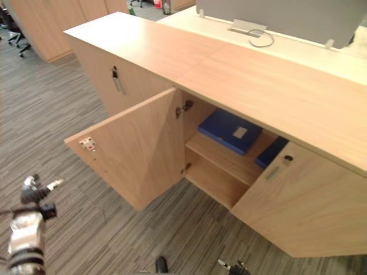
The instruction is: Walk over to the cabinet, pick up the folder, carry it to the office cabinet, place the folder inside the office cabinet, then close the office cabinet door
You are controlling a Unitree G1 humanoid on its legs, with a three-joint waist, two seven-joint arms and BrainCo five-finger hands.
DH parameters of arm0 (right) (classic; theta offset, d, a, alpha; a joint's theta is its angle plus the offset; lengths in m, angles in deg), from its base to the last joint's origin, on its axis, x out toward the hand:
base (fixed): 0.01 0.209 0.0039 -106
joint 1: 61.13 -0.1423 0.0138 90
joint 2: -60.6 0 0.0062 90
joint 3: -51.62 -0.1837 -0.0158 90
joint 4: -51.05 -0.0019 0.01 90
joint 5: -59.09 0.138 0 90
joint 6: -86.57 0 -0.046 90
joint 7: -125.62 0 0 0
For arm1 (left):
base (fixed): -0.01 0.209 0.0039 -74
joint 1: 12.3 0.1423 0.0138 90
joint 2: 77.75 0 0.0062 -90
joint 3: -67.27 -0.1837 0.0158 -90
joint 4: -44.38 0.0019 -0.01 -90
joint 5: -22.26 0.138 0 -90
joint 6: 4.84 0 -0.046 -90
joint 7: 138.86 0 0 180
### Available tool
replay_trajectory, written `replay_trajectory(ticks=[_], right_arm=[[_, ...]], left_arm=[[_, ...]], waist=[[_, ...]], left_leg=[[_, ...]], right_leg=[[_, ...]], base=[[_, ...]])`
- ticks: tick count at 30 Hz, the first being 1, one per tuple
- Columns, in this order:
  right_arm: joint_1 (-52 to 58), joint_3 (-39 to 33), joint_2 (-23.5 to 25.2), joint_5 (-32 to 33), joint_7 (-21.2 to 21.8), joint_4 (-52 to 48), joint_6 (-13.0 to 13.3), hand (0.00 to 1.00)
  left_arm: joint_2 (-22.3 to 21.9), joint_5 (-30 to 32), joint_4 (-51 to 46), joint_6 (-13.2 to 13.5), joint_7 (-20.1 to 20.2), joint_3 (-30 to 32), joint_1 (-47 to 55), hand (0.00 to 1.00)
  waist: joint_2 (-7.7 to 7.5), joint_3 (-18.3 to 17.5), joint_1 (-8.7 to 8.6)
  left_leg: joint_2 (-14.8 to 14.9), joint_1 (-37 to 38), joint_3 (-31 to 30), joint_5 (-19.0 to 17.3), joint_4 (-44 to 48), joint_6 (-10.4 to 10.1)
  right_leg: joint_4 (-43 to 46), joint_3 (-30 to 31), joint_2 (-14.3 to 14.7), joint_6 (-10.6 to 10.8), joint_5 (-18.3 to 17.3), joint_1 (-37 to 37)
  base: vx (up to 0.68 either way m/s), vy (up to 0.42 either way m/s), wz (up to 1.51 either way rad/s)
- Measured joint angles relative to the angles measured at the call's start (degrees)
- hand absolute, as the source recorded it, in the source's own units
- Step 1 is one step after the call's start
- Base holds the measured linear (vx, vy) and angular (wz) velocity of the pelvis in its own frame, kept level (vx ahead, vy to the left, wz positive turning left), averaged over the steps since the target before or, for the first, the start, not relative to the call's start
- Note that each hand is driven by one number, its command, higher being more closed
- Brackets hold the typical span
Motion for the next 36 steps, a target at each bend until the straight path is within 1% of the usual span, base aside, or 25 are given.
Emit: replay_trajectory(ticks=[1,2,3,6,7,9,11,12,14,17,19,21,23,25,26,27,29,30,31,32,33,34,35,36], right_arm=[[0.04,-0.09,-0.05,0.09,0.38,0.11,0.03,0.0],[0.03,-0.14,-0.12,0.1,0.47,0.17,0.06,0.0],[0.03,-0.39,-0.21,0.3,0.77,0.47,0.08,0.0],[0.15,-1.12,-0.69,1.9,1.11,1.87,0.16,0.0],[0.27,-2.49,-0.66,2.35,1.32,2.38,0.16,0.0],[1.35,-4.76,-0.64,2.53,1.73,3.43,0.13,0.0],[2.7,-5.27,-0.69,2.6,2.03,3.93,0.12,0.0],[3.02,-5.33,-0.69,2.6,2.08,4.13,0.12,0.0],[3.87,-7.49,-0.57,2.77,2.64,5.09,0.04,0.0],[5.08,-7.98,-0.58,2.92,2.96,5.54,-0.07,0.0],[5.41,-9.03,-0.51,2.92,3.07,6.06,-0.32,0.0],[5.54,-9.08,-0.5,2.95,3.08,6.55,-0.5,0.0],[5.54,-9.1,-0.46,3.09,3.08,6.57,-0.69,0.0],[5.37,-9.55,-0.45,3.18,3.06,6.53,-0.79,0.0],[5.26,-9.54,-0.41,3.3,3.06,6.53,-0.8,0.0],[4.99,-9.53,-0.19,3.52,3.03,6.44,-0.8,0.0],[4.66,-9.44,0.0,3.61,2.83,6.21,-0.77,0.0],[4.63,-8.97,0.04,3.6,2.67,5.86,-0.75,0.0],[4.57,-8.81,0.09,3.56,2.42,5.69,-0.72,0.0],[4.57,-8.64,0.32,3.51,1.94,5.49,-0.69,0.0],[4.54,-8.52,0.51,3.49,1.6,5.45,-0.64,0.0],[4.4,-8.38,0.76,3.44,1.3,5.39,-0.42,0.0],[4.1,-7.5,0.71,3.42,0.93,5.39,-0.23,0.0],[3.8,-6.74,0.53,3.39,0.7,5.39,0.0,0.0]], left_arm=[[3.49,0.18,4.39,0.07,0.01,-2.28,-3.71,0.0],[5.05,0.2,6.76,0.1,0.05,-3.58,-5.81,0.0],[7.47,0.21,10.7,0.15,0.53,-6.52,-9.59,0.0],[10.71,1.32,17.46,0.33,1.38,-12.54,-15.32,0.0],[11.34,1.69,18.57,0.41,2.69,-14.23,-16.17,0.0],[11.34,3.1,20.78,0.59,5.35,-17.4,-17.72,0.0],[11.34,5.04,23.35,0.74,7.54,-20.37,-18.82,0.0],[11.32,5.39,24.11,0.76,7.78,-21.24,-18.99,0.0],[11.12,7.43,26.7,0.9,9.52,-23.56,-19.23,0.0],[11.1,8.19,26.97,0.91,9.93,-25.07,-19.79,0.0],[10.54,8.2,26.58,1.4,9.99,-26.55,-20.21,0.0],[8.75,8.18,26.19,0.95,10.9,-30.51,-19.88,0.0],[6.81,7.42,25.41,0.59,11.93,-33.16,-19.29,0.0],[2.43,7.31,23.35,-0.01,14.38,-39.29,-18.53,0.0],[1.03,7.31,22.87,-0.11,14.91,-40.97,-18.49,0.0],[-1.77,7.29,20.53,-0.24,15.67,-43.93,-17.88,0.0],[-5.8,7.03,14.02,-0.42,15.78,-48.89,-15.13,0.0],[-8.31,5.47,8.36,-0.4,15.86,-52.48,-12.73,0.0],[-10.34,3.55,4.92,-0.21,15.63,-54.84,-11.1,0.0],[-13.92,0.64,2.31,0.14,15.1,-55.84,-10.32,0.0],[-15.1,-0.64,1.93,0.13,15.08,-56.75,-10.36,0.0],[-15.92,-3.2,0.32,0.97,16.23,-61.28,-9.77,0.0],[-16.53,-6.65,-1.81,1.83,17.95,-65.88,-8.13,0.0],[-17.7,-11.22,-2.72,2.08,18.9,-68.29,-6.05,0.0]], waist=[[-0.02,-0.01,-0.26],[-0.04,0.01,-0.39],[-0.15,0.1,-0.68],[-0.19,0.12,-1.3],[-0.19,0.13,-1.74],[-0.19,0.14,-2.06],[-0.24,0.17,-2.21],[-0.26,0.18,-2.41],[-0.35,0.26,-3.07],[-0.53,0.38,-3.24],[-0.81,0.58,-3.22],[-1.14,0.84,-3.2],[-1.39,1.07,-3.15],[-1.52,1.08,-3.15],[-1.55,1.06,-3.18],[-1.58,1.05,-3.34],[-1.59,1.04,-3.69],[-1.6,1.01,-3.73],[-1.63,1.02,-3.75],[-1.94,0.83,-3.76],[-2.13,0.61,-3.73],[-2.46,0.11,-4.11],[-2.45,-0.19,-4.6],[-2.34,-0.5,-4.93]], left_leg=[[0.49,0.14,0.65,-0.07,0.01,-0.11],[0.69,0.15,0.92,-0.08,0.02,-0.12],[1.04,0.33,1.6,-0.12,0.03,-0.2],[1.59,1.12,3.43,-0.3,0.03,-0.61],[1.7,1.11,3.88,-0.29,0.03,-0.65],[1.98,1.14,4.64,-0.25,0.03,-0.76],[2.28,1.14,5.49,-0.18,0.03,-0.86],[2.32,1.16,5.63,-0.14,0.03,-0.92],[2.41,1.49,6.56,-0.09,0.02,-0.98],[2.38,1.75,6.76,-0.06,-0.01,-1.01],[2.25,1.73,6.64,0.03,-0.03,-1.12],[1.93,1.65,6.47,-0.15,-0.05,-1.28],[1.67,1.58,6.31,-0.26,-0.05,-1.14],[1.12,1.31,6.04,-0.5,-0.05,-0.79],[0.94,1.13,5.95,-0.54,-0.05,-0.73],[0.55,0.62,5.74,-0.58,-0.05,-0.66],[-0.04,0.13,5.63,-0.75,-0.05,-0.39],[-0.43,-0.23,5.48,-0.83,-0.04,-0.19],[-0.68,-0.38,5.41,-0.77,-0.04,0.07],[-0.93,-0.38,5.38,-0.86,-0.02,0.41],[-1.01,-0.37,5.35,-0.88,-0.02,0.54],[-1.06,-0.28,5.14,-0.83,0.02,0.69],[-0.99,-0.07,4.99,-0.81,0.17,0.72],[-0.81,-0.03,4.95,-0.79,0.32,0.75]], right_leg=[[0.0,0.59,0.42,-0.38,0.28,-0.24],[0.0,0.72,0.58,-0.5,0.36,-0.36],[0.0,1.34,0.81,-0.65,0.45,-0.52],[0.02,3.27,1.14,-0.77,0.54,-0.73],[0.04,3.63,1.19,-0.79,0.55,-1.0],[0.29,4.47,1.37,-0.96,0.68,-1.52],[0.56,5.3,1.57,-1.08,0.92,-2.08],[0.57,5.4,1.59,-1.11,1.01,-2.13],[0.54,6.57,1.63,-1.05,1.4,-2.35],[0.62,6.69,1.54,-0.95,1.61,-2.27],[0.64,6.66,1.39,-0.79,1.83,-2.29],[0.74,6.51,1.07,-0.62,1.93,-2.33],[0.8,6.39,0.83,-0.48,1.98,-2.36],[0.72,6.21,0.5,-0.01,2.17,-2.49],[0.65,6.17,0.4,0.19,2.26,-2.55],[0.42,6.09,-0.07,0.63,2.47,-2.82],[0.33,6.03,-0.61,1.01,2.64,-3.26],[0.32,5.96,-0.87,1.29,2.75,-3.62],[0.32,5.89,-1.09,1.51,2.88,-3.77],[0.32,5.78,-1.28,1.63,2.95,-3.76],[0.33,5.66,-1.34,1.63,2.95,-3.72],[0.46,5.19,-1.38,1.62,2.96,-3.65],[1.05,4.82,-1.36,1.6,2.98,-3.56],[1.78,4.82,-1.27,1.58,2.99,-3.7]], base=[[-0.03,-0.039,-0.38],[-0.04,-0.042,-0.32],[-0.05,-0.038,-0.29],[-0.06,-0.025,-0.34],[-0.08,-0.019,-0.28],[-0.08,-0.012,-0.24],[-0.07,-0.004,-0.21],[-0.08,-0.005,-0.18],[-0.08,0.006,-0.22],[-0.1,0.007,-0.08],[-0.1,0.016,0.01],[-0.09,0.03,0.04],[-0.07,0.033,0.07],[-0.06,0.048,0.09],[-0.03,0.042,0.07],[0.0,0.054,0.05],[0.02,0.063,0.03],[0.05,0.038,0.04],[0.07,0.032,0.05],[0.08,0.032,0.03],[0.09,0.021,0.04],[0.1,0.001,0.02],[0.1,-0.008,0.01],[0.1,-0.019,-0.03]])
